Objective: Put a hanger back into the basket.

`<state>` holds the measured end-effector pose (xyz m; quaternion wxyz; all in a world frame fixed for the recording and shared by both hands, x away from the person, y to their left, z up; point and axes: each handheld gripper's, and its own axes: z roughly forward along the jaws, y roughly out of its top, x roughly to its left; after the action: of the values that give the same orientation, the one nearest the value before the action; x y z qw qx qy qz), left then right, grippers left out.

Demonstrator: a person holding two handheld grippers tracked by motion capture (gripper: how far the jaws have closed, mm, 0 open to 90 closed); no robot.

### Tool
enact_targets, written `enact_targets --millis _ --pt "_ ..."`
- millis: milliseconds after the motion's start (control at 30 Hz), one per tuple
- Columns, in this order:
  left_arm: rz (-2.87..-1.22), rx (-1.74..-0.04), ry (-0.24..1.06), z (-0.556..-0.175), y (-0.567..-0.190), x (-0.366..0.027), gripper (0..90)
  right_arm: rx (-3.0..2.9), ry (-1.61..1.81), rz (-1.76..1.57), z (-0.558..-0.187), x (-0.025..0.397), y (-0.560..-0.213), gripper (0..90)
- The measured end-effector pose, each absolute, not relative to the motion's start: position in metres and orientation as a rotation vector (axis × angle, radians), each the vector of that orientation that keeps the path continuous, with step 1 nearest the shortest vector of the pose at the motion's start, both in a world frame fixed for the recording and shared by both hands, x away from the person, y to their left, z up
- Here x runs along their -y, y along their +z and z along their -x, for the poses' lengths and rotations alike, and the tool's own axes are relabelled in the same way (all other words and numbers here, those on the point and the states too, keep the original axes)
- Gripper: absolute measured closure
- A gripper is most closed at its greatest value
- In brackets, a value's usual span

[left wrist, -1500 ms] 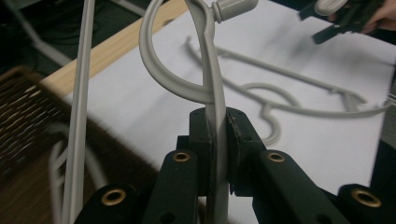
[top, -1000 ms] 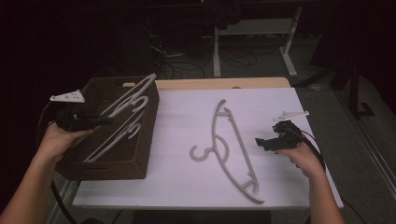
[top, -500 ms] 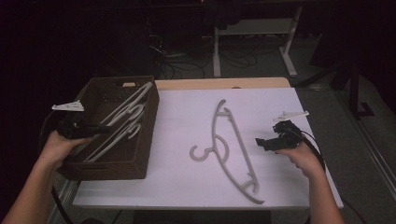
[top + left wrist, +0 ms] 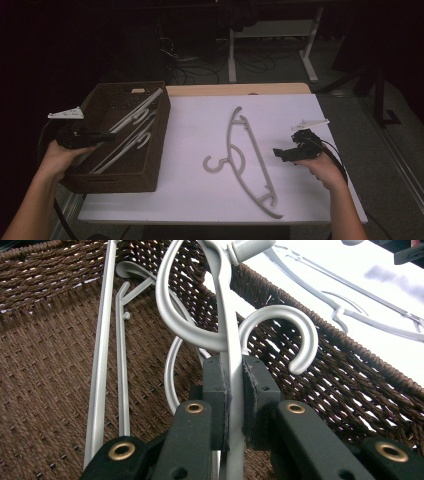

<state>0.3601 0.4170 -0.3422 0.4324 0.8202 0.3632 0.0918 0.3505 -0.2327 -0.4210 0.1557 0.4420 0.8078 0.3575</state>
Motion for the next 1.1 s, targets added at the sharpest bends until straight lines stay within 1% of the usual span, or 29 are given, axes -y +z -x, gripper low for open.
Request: enact_targets --millis 233,400,500,567,600,633,667,700,733,767,833,867,900,933,967,1033,1100 --pt "-2.034 -0.935 0.243 -0.36 -0.34 -0.424 82.8 -2.318 1.017 -1.267 -0.351 0.232 -0.422 9.8" --pt "-2.108 -0.979 0.227 -0.365 -0.35 -0.42 82.7 -2.317 1.021 -1.268 -0.351 0.232 -0.421 9.8" --pt "-2.125 -0.996 0.219 -0.367 -0.356 -0.418 82.6 -2.317 1.023 -1.267 -0.351 0.232 -0.422 9.8" --pt "-2.13 -1.011 0.247 -0.367 -0.358 -0.418 81.8 -2.317 1.022 -1.268 -0.351 0.232 -0.422 9.8" --pt "-2.117 -1.018 0.261 -0.367 -0.357 -0.419 79.5 -2.318 1.022 -1.267 -0.351 0.233 -0.422 9.8" --pt "-2.106 -1.028 0.271 -0.368 -0.356 -0.42 70.8 -2.317 1.021 -1.267 -0.351 0.233 -0.422 9.8" --pt "-2.104 -1.042 0.268 -0.368 -0.356 -0.421 64.9 -2.317 1.024 -1.267 -0.351 0.233 -0.421 9.8" --pt "-2.104 -1.047 0.269 -0.369 -0.355 -0.422 64.9 -2.317 1.024 -1.267 -0.351 0.233 -0.421 9.8" --pt "-2.1 -1.049 0.274 -0.369 -0.355 -0.422 59.5 -2.316 1.027 -1.265 -0.351 0.232 -0.421 9.9" --pt "-2.101 -1.054 0.275 -0.369 -0.355 -0.421 59.5 -2.316 1.027 -1.265 -0.351 0.232 -0.421 9.9" --pt "-2.096 -1.055 0.281 -0.369 -0.355 -0.42 54.6 -2.316 1.027 -1.265 -0.351 0.232 -0.421 9.8" --pt "-2.091 -1.054 0.285 -0.369 -0.354 -0.419 48.8 -2.317 1.028 -1.264 -0.351 0.232 -0.421 9.8" --pt "-2.086 -1.054 0.287 -0.369 -0.353 -0.418 48.8 -2.317 1.028 -1.264 -0.351 0.232 -0.421 9.8" --pt "-2.079 -1.05 0.292 -0.369 -0.352 -0.417 43.0 -2.318 1.028 -1.266 -0.35 0.232 -0.421 9.9" --pt "-2.076 -1.044 0.29 -0.369 -0.351 -0.416 43.0 -2.318 1.028 -1.266 -0.35 0.232 -0.421 9.9" --pt "-2.068 -1.039 0.293 -0.368 -0.348 -0.411 37.5 -2.322 1.026 -1.265 -0.35 0.232 -0.421 9.8" --pt "-2.055 -1.024 0.292 -0.366 -0.344 -0.406 36.8 -2.322 1.025 -1.265 -0.35 0.231 -0.421 9.8"
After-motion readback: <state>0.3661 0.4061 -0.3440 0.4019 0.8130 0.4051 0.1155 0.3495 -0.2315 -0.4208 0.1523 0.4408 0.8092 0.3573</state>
